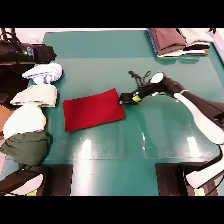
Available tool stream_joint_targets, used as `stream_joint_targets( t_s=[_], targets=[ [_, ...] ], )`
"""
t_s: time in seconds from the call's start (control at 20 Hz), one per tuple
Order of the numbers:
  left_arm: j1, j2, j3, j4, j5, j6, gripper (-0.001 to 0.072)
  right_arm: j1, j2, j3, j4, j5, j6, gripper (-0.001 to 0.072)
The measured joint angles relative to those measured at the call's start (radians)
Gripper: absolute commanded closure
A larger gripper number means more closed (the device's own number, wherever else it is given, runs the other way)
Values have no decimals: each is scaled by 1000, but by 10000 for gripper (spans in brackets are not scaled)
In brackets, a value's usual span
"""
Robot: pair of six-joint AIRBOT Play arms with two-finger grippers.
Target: Fold the shirts.
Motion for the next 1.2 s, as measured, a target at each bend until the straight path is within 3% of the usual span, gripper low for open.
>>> stream_joint_targets(
  t_s=[0.1,0.15,0.4,0.6,0.9,1.2],
  targets=[
    [-1,-6,-2,-20,1,0,683,44,-70,59,41,-8,-10,496],
    [-1,-9,-3,-31,2,0,684,66,-103,92,56,-20,-16,688],
    [-61,-14,-5,-45,4,0,684,98,-151,203,80,-79,-37,700],
    [-159,-15,-5,-26,7,0,683,-26,-52,216,-15,-59,-21,700],
    [-253,-15,-5,-18,8,-1,683,-435,235,51,-164,-41,20,700],
    [-272,-15,-5,-19,27,-42,684,-949,438,-119,-213,-72,26,700]
  ],
)
